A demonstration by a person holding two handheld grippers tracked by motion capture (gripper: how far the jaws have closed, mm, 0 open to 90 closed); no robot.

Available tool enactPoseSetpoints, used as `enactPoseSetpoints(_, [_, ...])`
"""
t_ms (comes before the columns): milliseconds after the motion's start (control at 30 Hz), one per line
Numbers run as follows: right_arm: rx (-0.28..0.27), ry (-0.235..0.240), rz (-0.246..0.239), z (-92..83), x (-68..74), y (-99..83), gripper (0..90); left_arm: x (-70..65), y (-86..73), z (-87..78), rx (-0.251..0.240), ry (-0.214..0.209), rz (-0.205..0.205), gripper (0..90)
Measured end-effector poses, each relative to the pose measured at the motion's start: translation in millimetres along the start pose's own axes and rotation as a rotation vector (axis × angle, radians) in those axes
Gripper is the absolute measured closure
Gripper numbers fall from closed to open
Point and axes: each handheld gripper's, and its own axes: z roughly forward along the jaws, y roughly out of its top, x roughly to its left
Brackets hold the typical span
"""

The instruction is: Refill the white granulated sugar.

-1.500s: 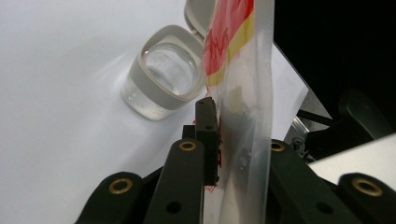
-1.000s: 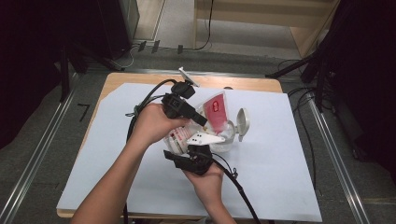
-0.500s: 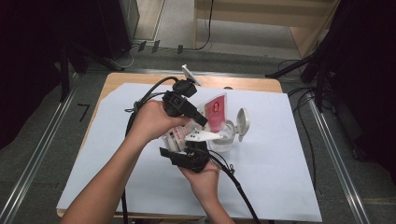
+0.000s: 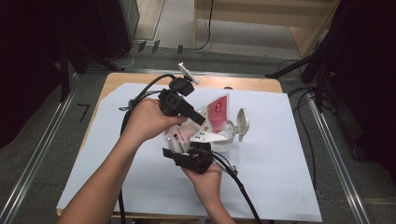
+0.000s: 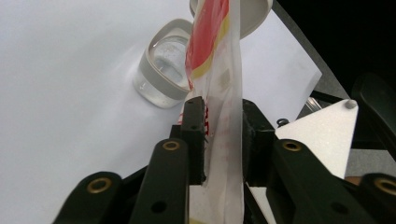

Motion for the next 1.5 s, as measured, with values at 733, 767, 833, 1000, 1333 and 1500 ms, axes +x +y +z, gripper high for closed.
enactPoseSetpoints(733, [0.026, -0.005, -0.056, -1.4, 10.2, 10.4, 54.6, -2.2, -8.5, 1.5, -0.14, 0.008, 0.037, 86.9])
enactPoseSetpoints(767, [0.03, -0.011, -0.055, -1.7, 9.8, 10.4, 57.6, -1.6, -9.6, 1.8, -0.149, 0.002, 0.03, 86.9])
enactPoseSetpoints(833, [0.033, -0.019, -0.062, -2.6, 9.1, 10.6, 60.8, -0.2, -11.2, 2.5, -0.166, -0.015, 0.024, 86.8])
enactPoseSetpoints(1000, [0.003, 0.014, -0.018, -4.2, 9.5, 13.4, 62.3, -2.7, -9.6, 2.0, -0.182, -0.015, 0.046, 86.1])
enactPoseSetpoints(1333, [0.001, 0.018, -0.018, -8.6, 16.5, 18.8, 57.3, -8.6, -6.9, 2.0, -0.187, 0.006, 0.051, 86.6])
enactPoseSetpoints(1500, [0.024, -0.04, -0.082, -8.8, 21.8, 18.6, 60.1, -9.0, -6.6, 1.9, -0.186, 0.007, 0.044, 86.7])
